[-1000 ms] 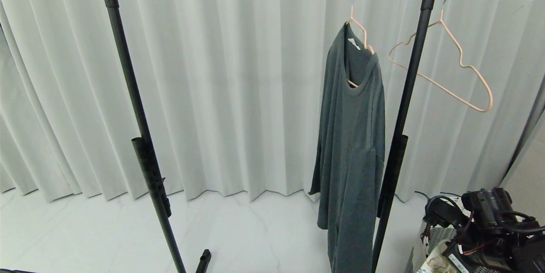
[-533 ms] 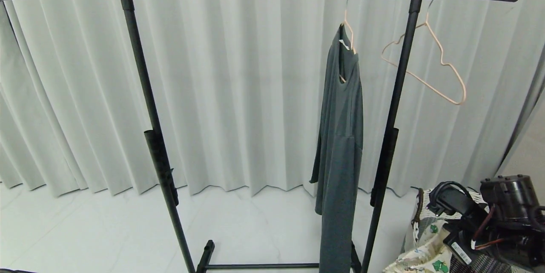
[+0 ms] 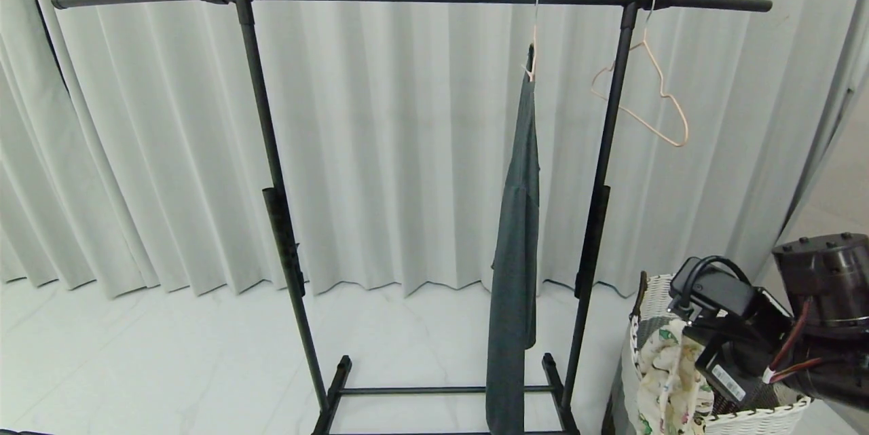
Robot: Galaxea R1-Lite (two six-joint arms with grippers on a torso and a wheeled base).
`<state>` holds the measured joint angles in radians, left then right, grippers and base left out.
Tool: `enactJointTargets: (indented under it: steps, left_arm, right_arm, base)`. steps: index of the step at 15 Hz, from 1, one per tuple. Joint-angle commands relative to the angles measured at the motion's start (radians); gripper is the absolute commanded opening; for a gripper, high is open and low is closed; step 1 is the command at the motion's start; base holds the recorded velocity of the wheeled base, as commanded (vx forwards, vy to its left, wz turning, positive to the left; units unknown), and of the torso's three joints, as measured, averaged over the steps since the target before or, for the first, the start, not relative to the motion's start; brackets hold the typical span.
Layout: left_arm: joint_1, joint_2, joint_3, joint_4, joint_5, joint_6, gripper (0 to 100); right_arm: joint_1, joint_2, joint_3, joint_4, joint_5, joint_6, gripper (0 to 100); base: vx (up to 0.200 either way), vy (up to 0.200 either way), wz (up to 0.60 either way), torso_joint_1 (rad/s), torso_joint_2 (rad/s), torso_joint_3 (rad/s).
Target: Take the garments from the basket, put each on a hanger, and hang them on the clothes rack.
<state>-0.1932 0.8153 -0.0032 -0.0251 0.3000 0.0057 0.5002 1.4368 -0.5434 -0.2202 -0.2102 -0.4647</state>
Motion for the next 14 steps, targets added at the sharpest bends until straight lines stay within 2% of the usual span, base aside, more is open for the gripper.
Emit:
enactJointTargets:
  steps: [1,2,5,9,12,14]
  left_arm:
    - [0.0,-0.004,0.0,-0.001,0.001,0.0,100]
    - [0.0,-0.004,0.0,-0.001,-0.001,0.0,100]
    - [-0.002,-0.005,0.0,-0.001,-0.028,0.0,100]
    - [-0.003,-0.025,0.0,-0.001,-0.078,0.0,100]
    - [0.001,-0.163,0.002,-0.001,-0.154,-0.012,100]
    - [-0.002,-0.242,-0.032,-0.004,-0.233,-0.01,100]
  right_arm:
    - [0.035,-0.032,-0.058,0.025,0.0,0.0,0]
    - [0.061,-0.027,-0.076,0.03,0.0,0.012,0]
    - [0.159,0.001,-0.128,0.033,-0.001,0.124,0]
    - [0.193,0.031,-0.151,0.032,0.0,0.135,0]
    - [0.228,0.054,-0.156,0.025,0.002,0.167,0]
    - [0.285,0.094,-0.196,0.018,0.003,0.251,0]
  base:
    - [-0.2,0.0,0.0,-0.002,0.0,0.007]
    - [-0.2,0.0,0.0,0.007,0.0,0.002]
    - [0.0,0.0,0.0,0.0,0.0,0.0]
    - [0.0,0.0,0.0,0.0,0.0,0.0]
    - [0.0,0.0,0.0,0.0,0.0,0.0]
    - [0.0,0.0,0.0,0.0,0.0,0.0]
